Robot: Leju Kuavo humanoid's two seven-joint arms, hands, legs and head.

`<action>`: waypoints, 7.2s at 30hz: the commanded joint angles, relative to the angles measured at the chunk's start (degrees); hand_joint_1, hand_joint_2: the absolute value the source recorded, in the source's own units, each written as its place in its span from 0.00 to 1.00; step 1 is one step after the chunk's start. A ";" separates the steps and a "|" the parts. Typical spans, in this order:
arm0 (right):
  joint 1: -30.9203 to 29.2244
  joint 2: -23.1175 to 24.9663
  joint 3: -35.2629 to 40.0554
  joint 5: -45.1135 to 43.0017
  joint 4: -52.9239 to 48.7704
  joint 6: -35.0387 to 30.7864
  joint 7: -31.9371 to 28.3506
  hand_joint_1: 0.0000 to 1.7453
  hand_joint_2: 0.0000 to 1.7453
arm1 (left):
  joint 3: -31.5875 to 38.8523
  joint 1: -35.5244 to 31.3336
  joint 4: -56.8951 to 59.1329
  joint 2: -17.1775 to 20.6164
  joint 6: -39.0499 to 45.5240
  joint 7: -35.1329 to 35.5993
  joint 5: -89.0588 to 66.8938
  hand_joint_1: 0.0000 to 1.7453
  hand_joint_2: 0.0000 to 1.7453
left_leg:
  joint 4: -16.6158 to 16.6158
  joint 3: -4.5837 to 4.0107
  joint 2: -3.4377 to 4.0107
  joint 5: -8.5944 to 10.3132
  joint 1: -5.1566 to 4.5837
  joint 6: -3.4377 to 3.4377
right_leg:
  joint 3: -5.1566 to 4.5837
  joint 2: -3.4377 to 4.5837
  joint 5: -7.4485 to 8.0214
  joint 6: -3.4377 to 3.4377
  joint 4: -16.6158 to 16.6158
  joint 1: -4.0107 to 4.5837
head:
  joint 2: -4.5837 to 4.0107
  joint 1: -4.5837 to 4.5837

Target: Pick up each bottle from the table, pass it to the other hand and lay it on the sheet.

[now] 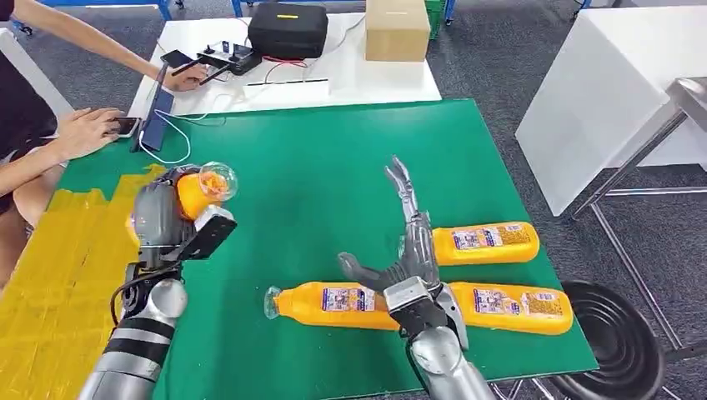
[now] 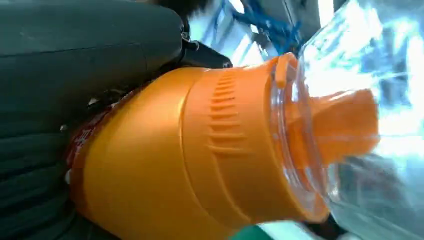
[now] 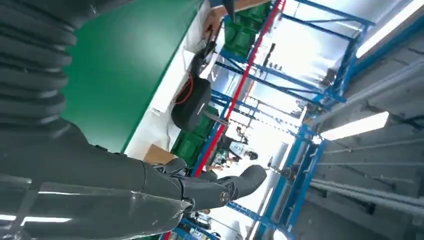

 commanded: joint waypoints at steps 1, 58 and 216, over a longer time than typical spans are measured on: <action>-0.05 -2.34 -2.97 -3.86 -1.35 0.60 -0.04 0.00 1.00 | 8.77 -6.12 16.50 8.10 1.24 5.93 -16.10 1.00 1.00 | -0.04 0.24 0.10 -0.05 0.14 -0.15 | 0.20 0.29 0.02 -0.12 -0.07 0.12 | 0.00 0.02; -5.59 -8.59 8.78 15.18 9.19 3.70 4.46 0.00 1.00 | 10.01 -7.30 29.81 -1.39 0.83 -18.90 18.29 0.00 1.00 | 0.06 0.16 -0.17 -0.03 0.23 -0.15 | 0.24 0.04 -0.01 -0.06 -0.06 0.22 | 0.00 0.02; -10.61 6.82 2.74 23.52 35.59 -15.01 7.59 1.00 1.00 | -10.85 -1.07 2.54 -2.73 -57.17 -11.44 84.93 0.00 1.00 | 0.02 -0.03 0.08 0.11 0.21 -0.16 | -0.10 0.29 0.31 -0.34 -0.04 0.24 | 0.00 0.00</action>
